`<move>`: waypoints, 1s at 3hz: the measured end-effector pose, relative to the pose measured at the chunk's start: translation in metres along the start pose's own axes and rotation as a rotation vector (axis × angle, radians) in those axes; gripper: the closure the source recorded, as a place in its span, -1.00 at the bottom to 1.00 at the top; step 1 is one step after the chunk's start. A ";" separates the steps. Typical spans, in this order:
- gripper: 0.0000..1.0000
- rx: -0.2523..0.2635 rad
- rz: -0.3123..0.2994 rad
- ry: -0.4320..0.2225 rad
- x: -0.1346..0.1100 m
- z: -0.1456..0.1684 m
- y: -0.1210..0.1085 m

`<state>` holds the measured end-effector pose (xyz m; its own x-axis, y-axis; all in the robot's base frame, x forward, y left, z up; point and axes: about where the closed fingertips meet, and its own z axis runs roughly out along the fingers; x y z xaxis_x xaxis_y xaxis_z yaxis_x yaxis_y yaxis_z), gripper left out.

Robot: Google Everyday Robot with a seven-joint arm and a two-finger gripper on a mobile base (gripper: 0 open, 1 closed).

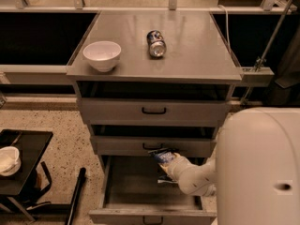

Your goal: Pick blue chip bag from bottom drawer and place on counter

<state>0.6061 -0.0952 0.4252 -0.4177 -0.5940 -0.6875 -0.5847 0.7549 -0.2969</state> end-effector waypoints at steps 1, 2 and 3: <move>1.00 0.144 -0.050 -0.056 -0.046 -0.059 -0.017; 1.00 0.247 -0.031 -0.057 -0.045 -0.096 -0.045; 1.00 0.247 -0.031 -0.057 -0.045 -0.096 -0.045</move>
Offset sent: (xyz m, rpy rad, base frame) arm -0.0081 -0.0013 0.0618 -0.0494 -0.1146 -0.0405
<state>0.5845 -0.1286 0.5332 -0.3583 -0.6066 -0.7097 -0.4060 0.7858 -0.4666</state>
